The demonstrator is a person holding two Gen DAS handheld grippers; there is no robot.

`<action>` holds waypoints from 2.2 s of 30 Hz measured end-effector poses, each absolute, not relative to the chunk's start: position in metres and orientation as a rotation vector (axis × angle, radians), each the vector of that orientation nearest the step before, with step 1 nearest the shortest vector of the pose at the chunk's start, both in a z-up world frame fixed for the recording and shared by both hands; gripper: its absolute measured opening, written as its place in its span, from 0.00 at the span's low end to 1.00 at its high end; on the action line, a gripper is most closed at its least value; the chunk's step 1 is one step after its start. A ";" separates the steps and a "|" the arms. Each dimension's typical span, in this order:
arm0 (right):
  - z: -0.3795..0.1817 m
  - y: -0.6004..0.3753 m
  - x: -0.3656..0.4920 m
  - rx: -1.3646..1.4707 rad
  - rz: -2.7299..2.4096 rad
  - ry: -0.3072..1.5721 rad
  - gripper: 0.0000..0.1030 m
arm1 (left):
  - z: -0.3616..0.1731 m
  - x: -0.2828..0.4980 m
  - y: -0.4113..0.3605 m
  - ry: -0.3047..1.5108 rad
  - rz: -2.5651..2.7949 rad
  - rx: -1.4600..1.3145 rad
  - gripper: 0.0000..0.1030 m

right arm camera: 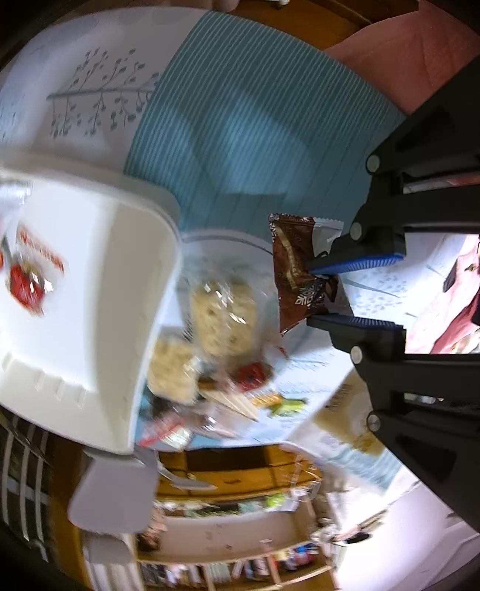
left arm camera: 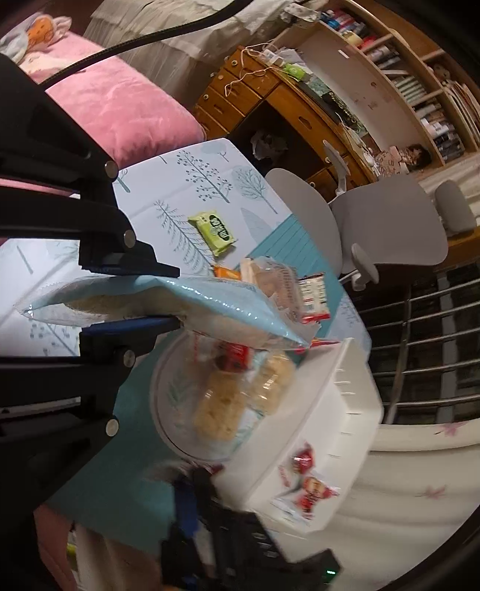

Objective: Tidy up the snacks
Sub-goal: 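Grasp the light blue bag with the left tool while the right tool grasps the brown packet, then lower the blue bag into the tray with the left tool while the right tool drops the brown packet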

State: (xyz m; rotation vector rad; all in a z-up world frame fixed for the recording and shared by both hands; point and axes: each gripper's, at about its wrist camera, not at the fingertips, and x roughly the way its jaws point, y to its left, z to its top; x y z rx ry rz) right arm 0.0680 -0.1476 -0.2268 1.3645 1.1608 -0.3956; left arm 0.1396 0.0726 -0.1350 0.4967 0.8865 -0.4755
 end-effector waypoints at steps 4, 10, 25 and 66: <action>-0.216 -0.147 0.078 1.316 -0.313 1.171 0.21 | -0.110 0.132 0.065 0.837 -0.495 0.463 0.17; -0.196 -0.154 0.097 1.242 -0.164 1.143 0.21 | -0.081 0.131 0.040 0.805 -0.477 0.448 0.17; -0.127 -0.235 0.103 0.915 -0.004 1.077 0.21 | -0.018 0.124 -0.082 0.694 -0.478 0.353 0.16; -0.153 -0.356 0.096 0.798 -0.244 1.230 0.56 | -0.081 0.137 -0.113 0.963 -0.297 0.034 0.86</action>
